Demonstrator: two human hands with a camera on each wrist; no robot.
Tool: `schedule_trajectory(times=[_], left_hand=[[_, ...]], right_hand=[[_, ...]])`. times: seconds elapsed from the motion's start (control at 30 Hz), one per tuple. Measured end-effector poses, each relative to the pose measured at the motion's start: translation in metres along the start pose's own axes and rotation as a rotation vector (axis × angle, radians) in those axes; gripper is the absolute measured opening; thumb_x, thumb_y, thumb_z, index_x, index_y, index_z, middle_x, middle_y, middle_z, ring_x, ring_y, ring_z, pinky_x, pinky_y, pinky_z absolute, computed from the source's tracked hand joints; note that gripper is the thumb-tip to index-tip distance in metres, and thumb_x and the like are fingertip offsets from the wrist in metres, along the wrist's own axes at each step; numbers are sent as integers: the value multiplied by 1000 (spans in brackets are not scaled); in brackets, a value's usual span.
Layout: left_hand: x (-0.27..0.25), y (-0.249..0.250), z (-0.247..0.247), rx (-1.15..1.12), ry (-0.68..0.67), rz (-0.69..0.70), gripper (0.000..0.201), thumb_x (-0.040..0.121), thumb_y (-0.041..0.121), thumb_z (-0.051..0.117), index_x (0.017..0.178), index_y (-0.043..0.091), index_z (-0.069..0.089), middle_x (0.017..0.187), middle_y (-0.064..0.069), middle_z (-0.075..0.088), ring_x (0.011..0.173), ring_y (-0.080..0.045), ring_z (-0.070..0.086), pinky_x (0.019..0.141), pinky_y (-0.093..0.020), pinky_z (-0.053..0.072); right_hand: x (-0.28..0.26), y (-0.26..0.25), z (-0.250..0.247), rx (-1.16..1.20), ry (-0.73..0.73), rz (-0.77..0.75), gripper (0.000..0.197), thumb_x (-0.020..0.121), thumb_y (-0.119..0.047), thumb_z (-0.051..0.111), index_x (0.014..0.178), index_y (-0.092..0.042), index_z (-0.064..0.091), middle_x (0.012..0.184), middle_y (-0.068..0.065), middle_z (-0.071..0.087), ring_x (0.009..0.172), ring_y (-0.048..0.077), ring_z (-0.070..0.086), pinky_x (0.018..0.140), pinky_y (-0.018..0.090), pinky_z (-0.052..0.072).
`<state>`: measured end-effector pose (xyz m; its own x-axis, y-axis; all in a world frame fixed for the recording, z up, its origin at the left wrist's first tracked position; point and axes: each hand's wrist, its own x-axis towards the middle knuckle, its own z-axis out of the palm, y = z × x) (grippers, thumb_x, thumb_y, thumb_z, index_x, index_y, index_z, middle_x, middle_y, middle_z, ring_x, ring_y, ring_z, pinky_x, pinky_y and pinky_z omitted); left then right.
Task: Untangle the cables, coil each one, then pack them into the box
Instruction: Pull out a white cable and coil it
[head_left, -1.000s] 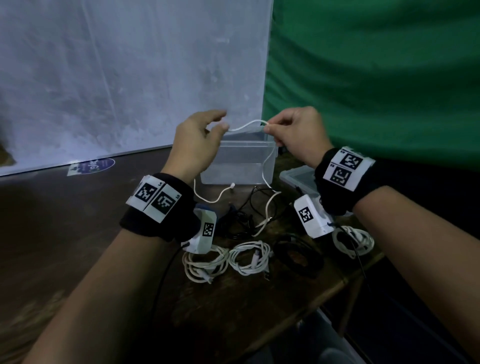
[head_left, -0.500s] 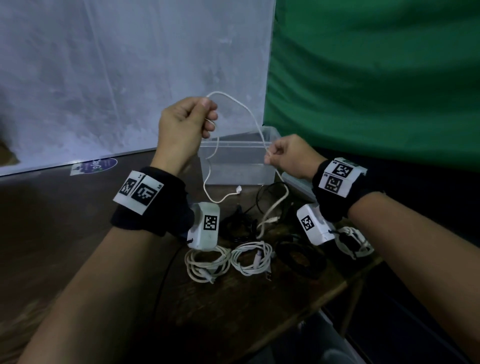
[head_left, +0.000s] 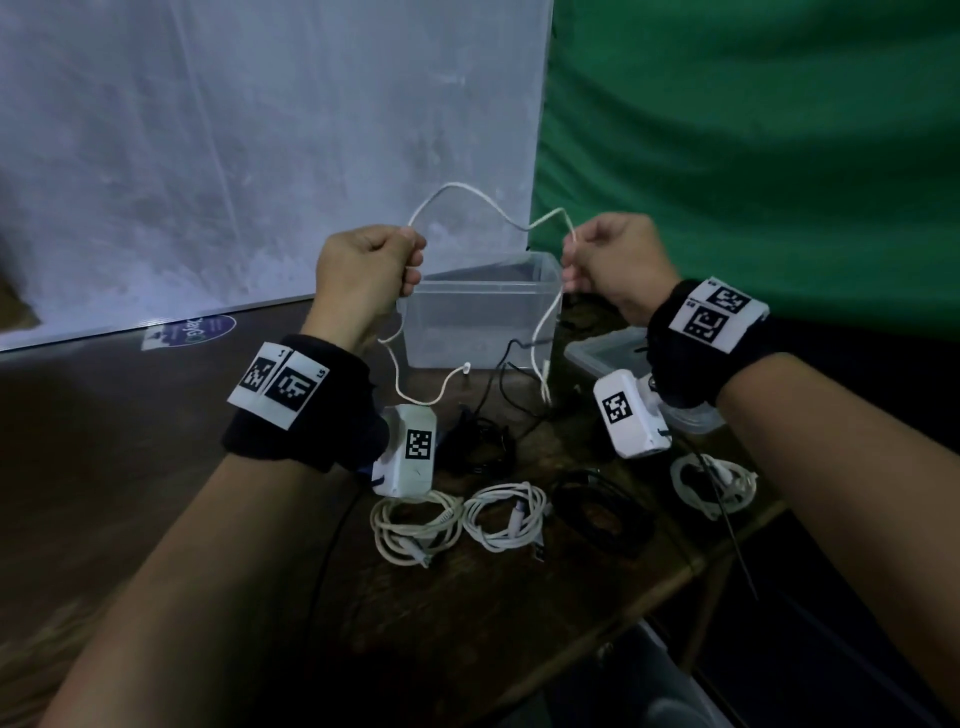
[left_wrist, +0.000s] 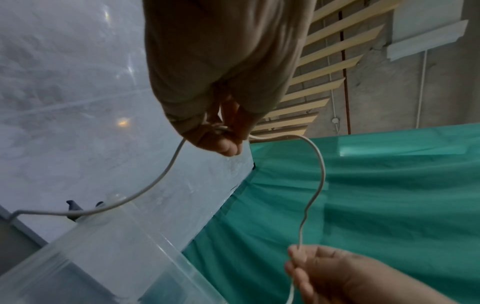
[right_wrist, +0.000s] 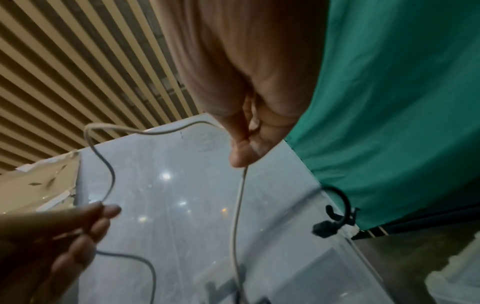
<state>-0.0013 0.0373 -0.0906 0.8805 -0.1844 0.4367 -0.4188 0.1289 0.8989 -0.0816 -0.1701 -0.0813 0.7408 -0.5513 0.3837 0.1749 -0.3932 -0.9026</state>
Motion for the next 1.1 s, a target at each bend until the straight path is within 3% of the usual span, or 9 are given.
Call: schedule_trajectory(times=[0.17, 0.27, 0.37, 0.47, 0.53, 0.67, 0.73, 0.9, 1.1], left_hand=[[-6, -5, -1, 303, -85, -109, 17, 91, 20, 58, 82, 10, 69, 71, -4, 62, 32, -1, 44, 35, -13, 31], [-8, -7, -1, 462, -205, -161, 15, 93, 18, 57, 90, 7, 67, 69, -9, 60, 32, 0, 49, 38, -15, 39], [-4, -5, -3, 494, -152, -99, 19, 91, 6, 49, 94, 11, 67, 65, -13, 60, 49, -12, 61, 54, -25, 46], [1, 0, -8, 391, 3, 23, 40, 78, 10, 39, 105, 11, 69, 96, -15, 68, 90, -30, 66, 83, -37, 53], [-2, 5, -6, 364, 23, 95, 46, 77, 21, 38, 110, 12, 69, 109, -8, 68, 97, -31, 64, 92, -43, 52], [-12, 4, 8, 407, -143, 188, 32, 89, 35, 55, 88, 7, 71, 73, -1, 63, 61, -12, 55, 71, -35, 53], [-18, 1, 15, 480, -255, 179, 26, 90, 35, 60, 94, 13, 73, 66, 2, 61, 47, -2, 49, 62, -25, 48], [-24, -4, 20, 440, -341, 165, 22, 91, 26, 60, 88, 8, 72, 81, -27, 65, 54, -16, 47, 54, -26, 40], [-21, 3, 21, 166, -220, 134, 22, 96, 17, 52, 81, 16, 67, 66, 7, 65, 41, -1, 39, 43, -13, 34]], right_hand=[[-3, -20, -4, 99, 106, -156, 21, 90, 3, 55, 75, -10, 59, 64, 5, 57, 41, 4, 51, 47, 18, 49], [-3, -24, -2, 162, 141, -176, 19, 89, 2, 57, 75, -10, 60, 64, 4, 59, 43, 5, 53, 49, 20, 51], [-3, -21, 0, 137, 130, -161, 20, 89, 4, 57, 73, -8, 58, 62, 6, 57, 40, 5, 53, 46, 20, 50], [-6, -12, 2, -46, 79, -136, 16, 86, 0, 63, 71, -7, 61, 57, 6, 56, 37, 5, 50, 42, 19, 46], [-9, -7, 5, -126, 33, -135, 17, 84, -2, 65, 70, -10, 63, 56, 5, 57, 37, 5, 49, 41, 19, 44], [-17, -6, 14, -183, -62, -148, 11, 85, -6, 67, 74, -10, 67, 59, 4, 60, 41, 4, 51, 44, 18, 46], [-20, -8, 18, -177, -107, -151, 4, 84, -6, 68, 81, -4, 69, 58, 4, 59, 39, 2, 51, 43, 17, 45], [-24, -7, 20, -174, -197, -210, 10, 81, -7, 72, 73, -11, 67, 55, 4, 57, 42, 5, 49, 44, 18, 43], [-21, 11, 20, -303, -331, -131, 18, 79, -4, 72, 66, -11, 62, 62, 6, 61, 49, 7, 52, 54, 21, 45]])
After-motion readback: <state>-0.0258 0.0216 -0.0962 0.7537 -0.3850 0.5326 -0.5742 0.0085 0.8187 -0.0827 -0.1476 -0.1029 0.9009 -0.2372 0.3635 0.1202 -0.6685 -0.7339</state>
